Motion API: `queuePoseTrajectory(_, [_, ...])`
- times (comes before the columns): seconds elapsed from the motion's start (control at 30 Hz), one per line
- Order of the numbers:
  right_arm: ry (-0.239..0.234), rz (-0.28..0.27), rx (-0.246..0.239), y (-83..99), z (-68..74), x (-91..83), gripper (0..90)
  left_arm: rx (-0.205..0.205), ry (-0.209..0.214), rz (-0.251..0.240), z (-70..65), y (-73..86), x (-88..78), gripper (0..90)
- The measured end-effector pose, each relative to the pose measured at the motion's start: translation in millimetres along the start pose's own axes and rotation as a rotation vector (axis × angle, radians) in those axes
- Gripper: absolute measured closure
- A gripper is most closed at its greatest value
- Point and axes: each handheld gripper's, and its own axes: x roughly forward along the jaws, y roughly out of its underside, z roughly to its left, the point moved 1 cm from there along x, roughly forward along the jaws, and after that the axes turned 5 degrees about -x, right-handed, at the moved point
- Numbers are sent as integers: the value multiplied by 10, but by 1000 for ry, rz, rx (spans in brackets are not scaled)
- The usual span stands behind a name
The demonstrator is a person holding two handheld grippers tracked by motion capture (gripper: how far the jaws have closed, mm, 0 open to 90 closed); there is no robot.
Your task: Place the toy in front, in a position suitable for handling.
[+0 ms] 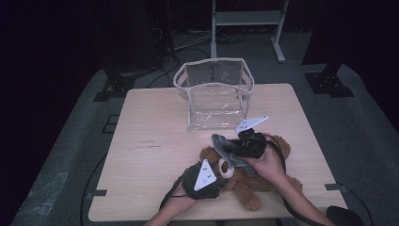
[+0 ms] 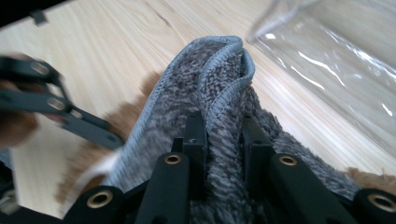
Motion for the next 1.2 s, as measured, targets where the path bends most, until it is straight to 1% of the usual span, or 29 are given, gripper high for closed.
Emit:
queuePoseTrajectory(0.03, [-4, -5, -13, -32, 29, 8, 753, 3, 3, -1, -7, 0, 4, 375])
queuePoseTrajectory(0.13, [-22, 4, -32, -109, 88, 77, 752, 10, 3, 2, -22, 4, 7, 369])
queuePoseTrajectory(0.17, [-21, 19, -41, -119, 86, 119, 752, 9, 4, 2, -20, 8, 7, 369])
queuePoseTrajectory(0.23, [-28, 36, -26, -97, 48, 161, 753, 7, 6, 2, -10, 16, 8, 370])
queuePoseTrajectory(0.3, [-2, 57, -19, -57, -6, 157, 753, 14, 2, 5, -12, 14, 9, 370])
queuePoseTrajectory(0.37, [37, 76, -10, -6, -69, 111, 754, 17, -2, 6, -16, 11, 13, 370])
queuePoseTrajectory(0.4, [37, 69, 5, 19, -84, 73, 755, 18, -2, 8, -16, 9, 13, 371])
queuePoseTrajectory(0.43, [32, 51, 9, 43, -85, 14, 754, 16, -4, 7, -14, 8, 16, 372])
queuePoseTrajectory(0.47, [23, 37, 13, 57, -63, -39, 754, 19, -7, 9, -8, 6, 15, 372])
queuePoseTrajectory(0.5, [17, 6, 5, 82, -1, -143, 754, 14, -6, 8, -4, 3, 16, 372])
queuePoseTrajectory(0.53, [17, 6, 5, 82, -1, -143, 754, 9, -5, 5, 3, 0, 18, 372])
queuePoseTrajectory(0.6, [3, -26, -6, 120, 90, -281, 754, -1, -4, 4, 22, -7, 21, 371])
queuePoseTrajectory(0.63, [4, -36, -12, 136, 116, -326, 754, -6, -7, 0, 32, -11, 25, 371])
queuePoseTrajectory(0.67, [4, -53, -13, 180, 166, -427, 754, -8, -8, 1, 38, -14, 25, 370])
queuePoseTrajectory(0.7, [4, -53, -13, 180, 166, -427, 754, -15, -7, 0, 47, -19, 29, 370])
queuePoseTrajectory(0.73, [5, -54, -30, 231, 191, -490, 749, -21, -6, -4, 56, -24, 34, 366])
queuePoseTrajectory(0.77, [5, -54, -30, 231, 191, -490, 749, -24, -9, -5, 70, -33, 39, 366])
queuePoseTrajectory(0.83, [28, -25, -38, 292, 177, -494, 726, -47, -7, -17, 112, -51, 54, 356])
queuePoseTrajectory(0.87, [30, -7, -32, 320, 161, -480, 692, -55, -5, -20, 136, -62, 52, 345])
queuePoseTrajectory(0.9, [22, 2, -33, 345, 137, -462, 659, -61, -5, -24, 155, -69, 44, 329])
queuePoseTrajectory(0.93, [20, -2, -30, 360, 130, -456, 629, -62, -6, -27, 177, -73, 31, 307])
queuePoseTrajectory(0.97, [21, -11, -43, 369, 128, -457, 624, -64, -8, -24, 208, -72, 10, 284])
queuePoseTrajectory(1.07, [40, -14, -60, 392, 128, -438, 650, -99, -4, -22, 278, -53, -24, 200])
queuePoseTrajectory(1.1, [42, -11, -66, 403, 116, -432, 674, -105, -8, -23, 305, -41, -46, 196])
queuePoseTrajectory(1.13, [56, -10, -69, 422, 95, -428, 702, -107, -3, -28, 327, -33, -68, 209])
queuePoseTrajectory(1.17, [64, -13, -63, 437, 71, -433, 716, -108, 4, -29, 341, -26, -86, 253])
queuePoseTrajectory(1.2, [70, -21, -54, 446, 51, -441, 728, -98, 11, -25, 360, -18, -105, 308])
